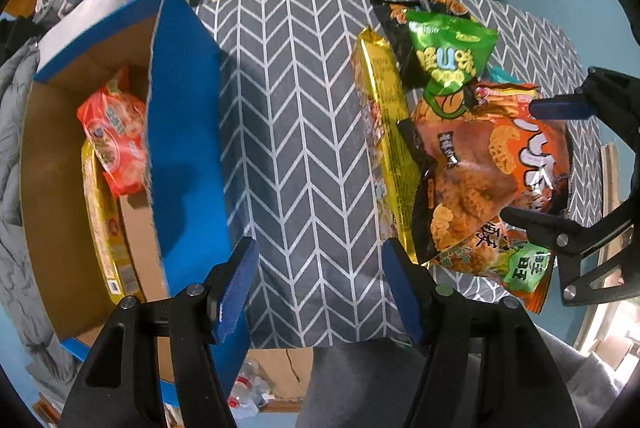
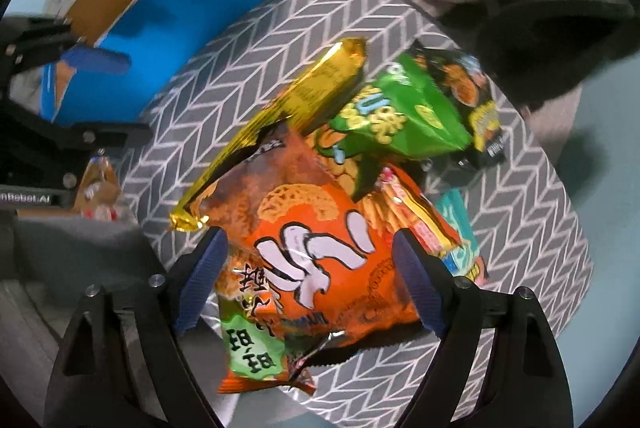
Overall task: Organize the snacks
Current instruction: 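Move both tools back to the snack pile beside the box, then grasp the orange chip bag with the right tool while the left tool grasps another yellow wafer bar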
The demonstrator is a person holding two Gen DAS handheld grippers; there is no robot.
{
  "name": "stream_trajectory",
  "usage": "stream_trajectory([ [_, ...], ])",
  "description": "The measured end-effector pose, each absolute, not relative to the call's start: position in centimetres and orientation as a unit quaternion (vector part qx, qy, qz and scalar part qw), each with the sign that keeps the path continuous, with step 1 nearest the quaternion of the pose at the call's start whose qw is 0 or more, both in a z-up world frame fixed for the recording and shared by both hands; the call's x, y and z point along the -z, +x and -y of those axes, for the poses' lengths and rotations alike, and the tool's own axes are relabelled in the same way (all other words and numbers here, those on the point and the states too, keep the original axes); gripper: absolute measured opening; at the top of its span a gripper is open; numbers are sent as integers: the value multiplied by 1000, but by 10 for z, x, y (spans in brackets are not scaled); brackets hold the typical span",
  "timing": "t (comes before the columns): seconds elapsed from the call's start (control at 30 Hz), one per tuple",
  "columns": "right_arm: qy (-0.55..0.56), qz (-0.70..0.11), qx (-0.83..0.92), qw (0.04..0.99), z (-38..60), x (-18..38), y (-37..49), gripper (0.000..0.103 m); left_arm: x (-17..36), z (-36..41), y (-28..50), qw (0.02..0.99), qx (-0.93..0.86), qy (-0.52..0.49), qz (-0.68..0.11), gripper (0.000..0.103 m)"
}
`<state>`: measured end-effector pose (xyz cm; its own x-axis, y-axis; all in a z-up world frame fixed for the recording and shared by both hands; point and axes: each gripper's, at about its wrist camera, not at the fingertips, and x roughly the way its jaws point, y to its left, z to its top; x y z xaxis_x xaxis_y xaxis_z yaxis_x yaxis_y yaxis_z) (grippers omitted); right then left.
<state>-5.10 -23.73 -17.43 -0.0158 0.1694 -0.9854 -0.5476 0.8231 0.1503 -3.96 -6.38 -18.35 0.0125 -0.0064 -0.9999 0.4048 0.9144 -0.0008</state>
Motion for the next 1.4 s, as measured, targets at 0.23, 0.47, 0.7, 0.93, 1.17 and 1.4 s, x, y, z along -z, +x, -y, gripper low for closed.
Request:
stream_trajectory([
  [0.23,-215,-656,-280,667,223,193,-59,85,194,62,-42,695,145,138,-691,66],
  [0.47,-267,-649,-284,653,217,213,-71,84,199,65,-42,692,144,140,-694,66],
  [0.7,-176,-658,-279,677,237,203,-74,47,205,72,-35,686,147,134,-700,66],
  [0.93,-48,-646,-221,729,269,181,-79,45,210,87,-16,686,149,122,-702,73],
  [1.17,87,-629,-135,760,315,169,-88,45,216,112,4,681,153,111,-707,73],
  [1.4,174,-618,-71,763,343,169,-101,45,236,138,8,675,156,127,-710,77],
])
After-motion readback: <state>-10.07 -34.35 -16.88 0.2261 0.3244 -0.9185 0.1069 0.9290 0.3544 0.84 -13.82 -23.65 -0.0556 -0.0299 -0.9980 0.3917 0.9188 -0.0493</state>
